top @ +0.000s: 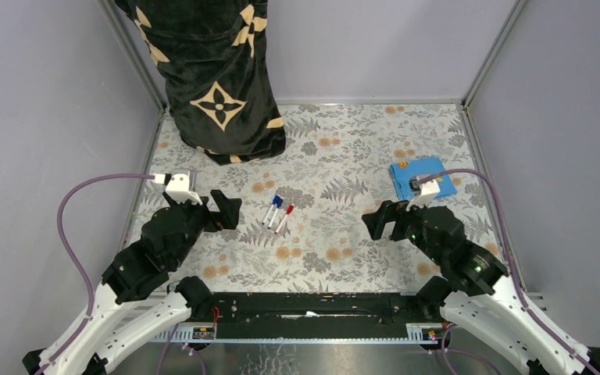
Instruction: Insert the pens into the pen caps
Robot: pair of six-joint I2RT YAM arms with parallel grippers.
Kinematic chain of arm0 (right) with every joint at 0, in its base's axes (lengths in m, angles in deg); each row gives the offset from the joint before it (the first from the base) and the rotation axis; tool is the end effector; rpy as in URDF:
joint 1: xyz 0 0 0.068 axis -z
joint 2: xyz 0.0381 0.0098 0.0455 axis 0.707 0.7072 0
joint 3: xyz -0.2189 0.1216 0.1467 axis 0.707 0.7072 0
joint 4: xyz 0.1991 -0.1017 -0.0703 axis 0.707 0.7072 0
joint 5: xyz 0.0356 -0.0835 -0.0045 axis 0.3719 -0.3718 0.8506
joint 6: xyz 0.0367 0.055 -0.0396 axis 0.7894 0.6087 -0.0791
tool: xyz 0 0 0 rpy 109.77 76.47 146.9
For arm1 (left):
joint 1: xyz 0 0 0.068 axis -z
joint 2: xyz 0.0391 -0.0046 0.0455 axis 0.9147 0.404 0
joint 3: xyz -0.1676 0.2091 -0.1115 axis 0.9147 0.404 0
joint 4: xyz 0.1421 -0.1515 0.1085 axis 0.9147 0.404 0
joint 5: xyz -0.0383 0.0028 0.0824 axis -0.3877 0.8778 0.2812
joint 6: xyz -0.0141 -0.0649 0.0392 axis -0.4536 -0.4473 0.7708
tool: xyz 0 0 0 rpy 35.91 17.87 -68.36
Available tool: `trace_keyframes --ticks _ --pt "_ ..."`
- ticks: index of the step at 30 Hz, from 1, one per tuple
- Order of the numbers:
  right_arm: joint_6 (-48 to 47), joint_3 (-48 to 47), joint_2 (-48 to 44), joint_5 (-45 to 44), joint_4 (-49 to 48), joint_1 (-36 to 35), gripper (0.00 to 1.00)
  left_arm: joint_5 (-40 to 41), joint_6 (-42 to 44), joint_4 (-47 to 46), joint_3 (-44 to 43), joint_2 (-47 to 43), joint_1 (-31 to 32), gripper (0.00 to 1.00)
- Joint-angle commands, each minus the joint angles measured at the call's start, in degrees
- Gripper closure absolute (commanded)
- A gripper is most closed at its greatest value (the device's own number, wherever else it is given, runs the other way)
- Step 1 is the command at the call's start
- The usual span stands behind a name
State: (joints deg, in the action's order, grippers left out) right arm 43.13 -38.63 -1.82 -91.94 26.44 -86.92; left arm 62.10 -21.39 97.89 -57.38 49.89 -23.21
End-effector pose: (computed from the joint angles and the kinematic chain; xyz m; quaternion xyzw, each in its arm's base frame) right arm 0.0929 0.0673 0.2948 -0.0683 0.8031 0.2591 0.5322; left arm 0.0746 -0.0309 0.3345 -0.0011 0.7937 -0.1730 0.5832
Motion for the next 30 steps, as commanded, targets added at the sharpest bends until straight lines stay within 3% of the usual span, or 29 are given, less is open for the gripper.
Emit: trace_keyframes --ticks 1,11,19,30 --pt "-8.77 -5.37 -4.93 -2.61 1.23 0.27 0.00 4.54 -1.57 0.01 0.35 -0.80 -0.35 0.02" --pt "-15.47 -9.89 -16.56 -5.30 9.39 0.24 0.00 10.87 -4.90 2.25 0.02 -3.83 -0.40 0.01" --pt "-16.19 -4.34 -27.24 -7.12 9.63 0.26 0.00 12.16 -5.25 2.44 0.53 -6.45 -0.46 0.02" --pt "-15.57 -3.78 -28.43 -7.91 9.82 0.27 0.00 10.72 -4.66 2.43 0.43 -5.99 -0.44 0.02"
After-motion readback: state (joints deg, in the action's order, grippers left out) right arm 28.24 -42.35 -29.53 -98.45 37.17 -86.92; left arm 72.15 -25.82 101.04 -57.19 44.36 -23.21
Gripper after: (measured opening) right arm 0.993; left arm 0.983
